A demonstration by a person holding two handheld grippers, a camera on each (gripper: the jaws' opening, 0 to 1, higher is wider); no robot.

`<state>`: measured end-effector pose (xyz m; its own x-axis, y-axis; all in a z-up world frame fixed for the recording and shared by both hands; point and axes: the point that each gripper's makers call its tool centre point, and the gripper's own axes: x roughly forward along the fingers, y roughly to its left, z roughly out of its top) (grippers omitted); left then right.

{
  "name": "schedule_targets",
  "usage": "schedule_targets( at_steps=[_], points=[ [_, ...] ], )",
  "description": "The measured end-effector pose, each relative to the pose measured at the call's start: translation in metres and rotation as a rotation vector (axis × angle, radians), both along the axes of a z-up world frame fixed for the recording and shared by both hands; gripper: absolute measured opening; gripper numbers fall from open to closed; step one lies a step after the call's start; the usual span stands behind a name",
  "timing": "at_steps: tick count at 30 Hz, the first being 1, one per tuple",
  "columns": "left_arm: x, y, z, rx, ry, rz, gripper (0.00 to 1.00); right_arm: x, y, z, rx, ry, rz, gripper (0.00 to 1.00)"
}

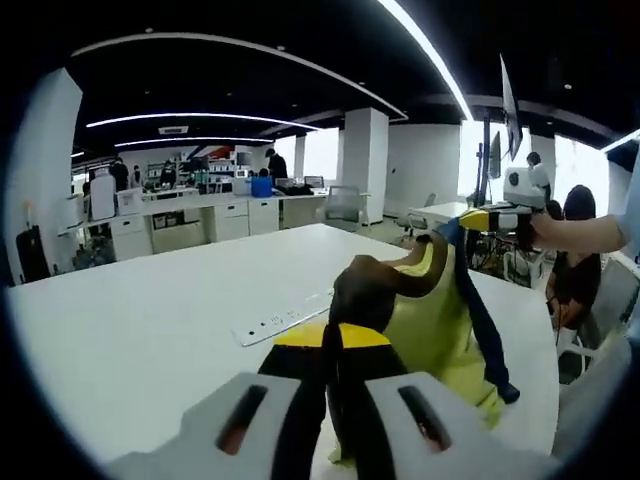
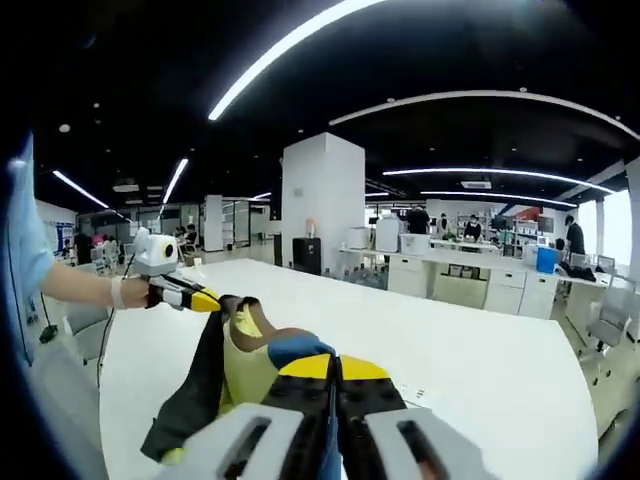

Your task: Fold the garment on the visible template until the final outline fits inside the template.

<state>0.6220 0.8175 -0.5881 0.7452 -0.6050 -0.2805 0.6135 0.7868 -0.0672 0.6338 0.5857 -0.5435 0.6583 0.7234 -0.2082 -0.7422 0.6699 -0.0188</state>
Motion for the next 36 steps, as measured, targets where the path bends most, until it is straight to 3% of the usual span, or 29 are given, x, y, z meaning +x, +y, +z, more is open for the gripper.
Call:
schedule_targets(
  at_steps=[6, 12, 15, 22, 24, 30, 36],
  points=[
    [0.024, -0.006, -0.04, 0.026, 0.041, -0.001, 0.0, 0.037, 0.004, -0.045, -0.037, 0.064, -0.013, 0.0],
    [0.048, 0.004, -0.082, 0.035, 0.099, 0.025, 0.0, 0.063, 0.005, -0.091, -0.058, 0.134, -0.044, 0.0],
    [0.056, 0.005, -0.098, 0.018, 0.131, 0.029, 0.0, 0.072, 0.006, -0.113, -0.071, 0.172, -0.062, 0.0],
    [0.075, 0.006, -0.123, 0.079, 0.141, 0.037, 0.0, 0.096, 0.014, -0.151, -0.093, 0.246, -0.079, 0.0],
    [0.08, 0.007, -0.131, 0.078, 0.166, 0.053, 0.0, 0.118, 0.013, -0.167, -0.125, 0.265, -0.091, 0.0],
    [0.091, 0.006, -0.157, 0.048, 0.251, 0.108, 0.0, 0.117, 0.008, -0.194, -0.139, 0.33, -0.112, 0.0],
    [0.091, 0.002, -0.169, 0.042, 0.278, 0.105, 0.0, 0.116, 0.009, -0.208, -0.163, 0.358, -0.102, 0.0]
  ],
)
